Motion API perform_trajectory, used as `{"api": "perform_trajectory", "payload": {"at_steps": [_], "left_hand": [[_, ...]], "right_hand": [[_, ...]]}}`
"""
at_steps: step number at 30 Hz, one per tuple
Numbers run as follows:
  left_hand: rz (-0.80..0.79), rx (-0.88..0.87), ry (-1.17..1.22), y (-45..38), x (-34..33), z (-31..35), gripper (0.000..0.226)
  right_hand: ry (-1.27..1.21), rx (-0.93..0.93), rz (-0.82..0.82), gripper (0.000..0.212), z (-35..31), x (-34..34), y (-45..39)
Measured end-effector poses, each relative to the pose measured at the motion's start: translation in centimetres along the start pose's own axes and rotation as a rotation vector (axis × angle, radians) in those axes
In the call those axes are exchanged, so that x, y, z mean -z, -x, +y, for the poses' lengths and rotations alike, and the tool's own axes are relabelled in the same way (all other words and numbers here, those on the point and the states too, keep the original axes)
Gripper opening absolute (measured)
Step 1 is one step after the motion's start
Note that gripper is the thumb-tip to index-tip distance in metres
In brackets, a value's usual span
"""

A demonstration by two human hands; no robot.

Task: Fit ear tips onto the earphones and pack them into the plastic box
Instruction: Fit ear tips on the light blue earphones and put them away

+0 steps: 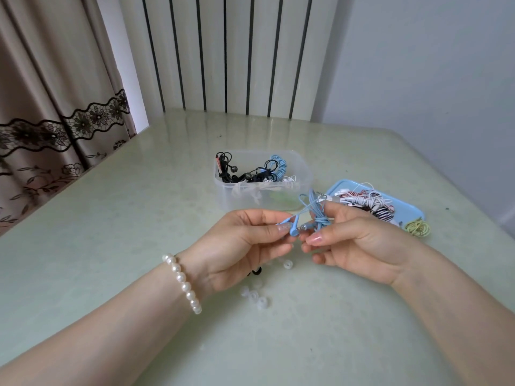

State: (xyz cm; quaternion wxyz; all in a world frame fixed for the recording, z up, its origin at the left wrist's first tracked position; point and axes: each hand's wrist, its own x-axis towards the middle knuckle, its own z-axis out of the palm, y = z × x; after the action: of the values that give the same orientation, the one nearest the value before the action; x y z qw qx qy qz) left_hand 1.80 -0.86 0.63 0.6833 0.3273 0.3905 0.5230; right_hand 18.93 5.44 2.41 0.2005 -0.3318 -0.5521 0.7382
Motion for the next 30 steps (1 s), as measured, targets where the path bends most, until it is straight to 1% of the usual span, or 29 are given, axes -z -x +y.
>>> {"api": "perform_trajectory", "payload": {"at_steps": [1, 2, 4, 5, 6, 8, 9, 12, 14, 17, 19, 22, 24, 27, 28, 30], "left_hand": [[0.006, 0.0, -0.005, 0.0, 0.0, 0.0, 0.024], [0.008, 0.0, -0.014, 0.0, -0.1, 0.0, 0.023], [0.008, 0.003, -0.03, 0.1, -0.2, -0.1, 0.022], [0.013, 0.006, -0.031, 0.1, -0.3, -0.2, 0.022], [0.024, 0.013, -0.026, 0.1, -0.3, -0.2, 0.023], [0.047, 0.029, -0.017, 0.1, -0.3, -0.3, 0.022], [0.054, 0.035, -0.018, 0.1, -0.3, -0.2, 0.021], [0.07, 0.048, -0.01, 0.1, -0.2, 0.0, 0.016], [0.077, 0.052, -0.005, 0.1, -0.1, 0.1, 0.014], [0.069, 0.057, -0.031, 0.2, -0.2, 0.1, 0.016], [0.059, 0.06, -0.042, 0.2, -0.3, 0.1, 0.015], [0.048, 0.049, -0.028, 0.3, -0.3, 0.5, 0.015], [0.053, 0.028, -0.031, 0.2, 0.0, 0.9, 0.017], [0.094, -0.02, -0.066, 0.0, 0.7, 1.4, 0.019], [0.098, -0.028, -0.062, 0.0, 0.9, 1.6, 0.019], [0.086, -0.038, -0.048, 0.1, 1.3, 1.9, 0.016]], "right_hand": [[0.0, -0.002, 0.01, 0.046, 0.0, -0.2, 0.0], [0.008, 0.002, 0.03, 0.056, 0.0, -0.5, 0.1], [0.062, 0.056, 0.093, 0.087, 0.2, -1.0, 0.1], [0.117, 0.114, 0.137, 0.093, 0.3, -1.3, 0.2], [0.196, 0.184, 0.183, 0.094, 0.4, -1.6, 0.2], [0.374, 0.329, 0.243, 0.088, 0.7, -1.8, 0.1], [0.428, 0.402, 0.246, 0.082, 0.9, -1.8, 0.0], [0.544, 0.591, 0.274, 0.053, 1.2, -1.7, -0.1], [0.612, 0.653, 0.317, 0.035, 1.3, -1.8, -0.1], [0.644, 0.686, 0.317, 0.02, 1.4, -2.0, -0.1], [0.638, 0.709, 0.295, 0.019, 1.3, -2.0, -0.2], [0.561, 0.721, 0.255, 0.015, 1.1, -2.0, -0.1], [0.515, 0.693, 0.303, 0.01, 0.8, -1.8, 0.0], [0.418, 0.639, 0.428, 0.007, 0.2, -1.0, 0.1], [0.379, 0.634, 0.45, 0.008, -0.1, -0.8, 0.2], [0.284, 0.633, 0.463, 0.002, -0.6, -0.4, 0.4]]}}
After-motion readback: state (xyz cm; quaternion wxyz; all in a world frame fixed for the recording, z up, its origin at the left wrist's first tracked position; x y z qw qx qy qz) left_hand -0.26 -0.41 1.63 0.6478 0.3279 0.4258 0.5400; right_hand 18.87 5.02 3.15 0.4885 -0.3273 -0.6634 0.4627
